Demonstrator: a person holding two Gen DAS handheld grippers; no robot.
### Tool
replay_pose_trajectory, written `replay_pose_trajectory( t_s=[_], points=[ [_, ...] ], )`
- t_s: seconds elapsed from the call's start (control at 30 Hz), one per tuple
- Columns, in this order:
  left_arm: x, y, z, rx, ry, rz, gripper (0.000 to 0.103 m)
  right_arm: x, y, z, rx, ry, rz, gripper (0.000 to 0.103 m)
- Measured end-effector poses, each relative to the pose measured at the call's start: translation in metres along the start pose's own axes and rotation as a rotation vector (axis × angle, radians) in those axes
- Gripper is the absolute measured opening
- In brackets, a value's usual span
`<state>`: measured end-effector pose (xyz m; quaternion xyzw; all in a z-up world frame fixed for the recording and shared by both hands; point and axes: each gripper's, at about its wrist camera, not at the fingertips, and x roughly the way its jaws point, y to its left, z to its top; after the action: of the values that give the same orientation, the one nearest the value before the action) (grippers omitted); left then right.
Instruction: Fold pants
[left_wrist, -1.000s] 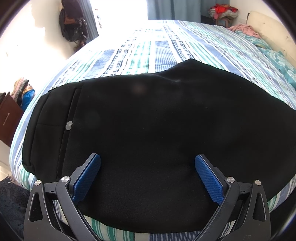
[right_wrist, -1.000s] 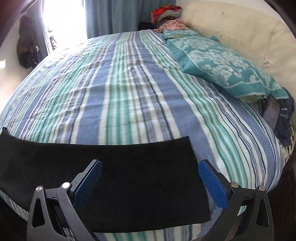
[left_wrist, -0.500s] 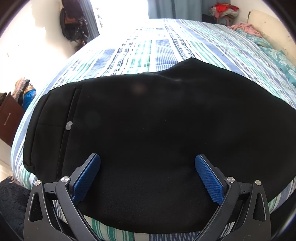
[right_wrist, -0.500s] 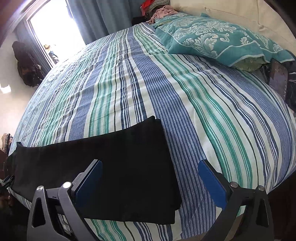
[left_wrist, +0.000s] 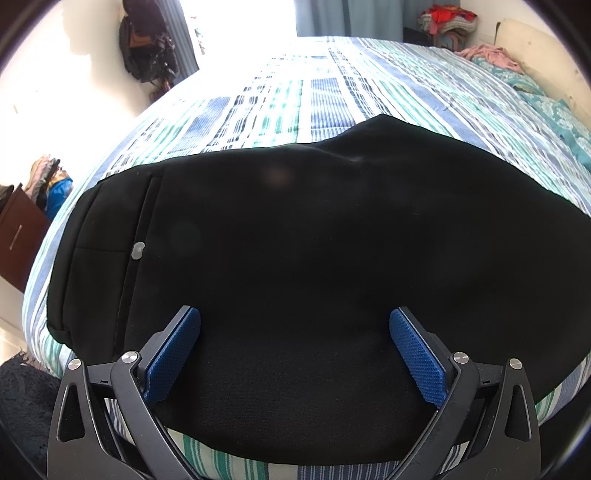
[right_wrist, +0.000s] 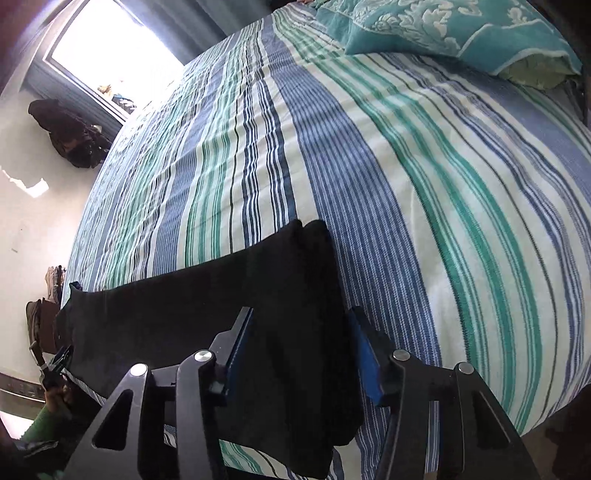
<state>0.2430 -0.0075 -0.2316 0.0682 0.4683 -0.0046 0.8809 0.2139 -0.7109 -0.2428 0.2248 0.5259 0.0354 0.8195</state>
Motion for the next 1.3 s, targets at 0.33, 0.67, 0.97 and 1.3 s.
replay_pose_trajectory(
  t_s=[0.33, 0.67, 0.97, 1.3],
  points=[
    [0.001, 0.001, 0.000, -0.005, -0.003, 0.003, 0.103, 0.008, 0.017, -0.001, -0.023, 0.032, 0.012, 0.013],
    [-0.004, 0.006, 0.000, -0.025, 0.001, -0.022, 0.102, -0.035, 0.073, -0.040, 0.167, -0.185, 0.470, 0.013],
    [-0.022, 0.036, 0.002, -0.141, -0.034, -0.150, 0.101, 0.018, 0.238, -0.082, 0.271, -0.203, 0.825, 0.013],
    [-0.027, 0.077, -0.002, -0.253, -0.039, -0.186, 0.101, 0.139, 0.456, -0.121, 0.100, -0.043, 0.653, 0.014]
  ],
)
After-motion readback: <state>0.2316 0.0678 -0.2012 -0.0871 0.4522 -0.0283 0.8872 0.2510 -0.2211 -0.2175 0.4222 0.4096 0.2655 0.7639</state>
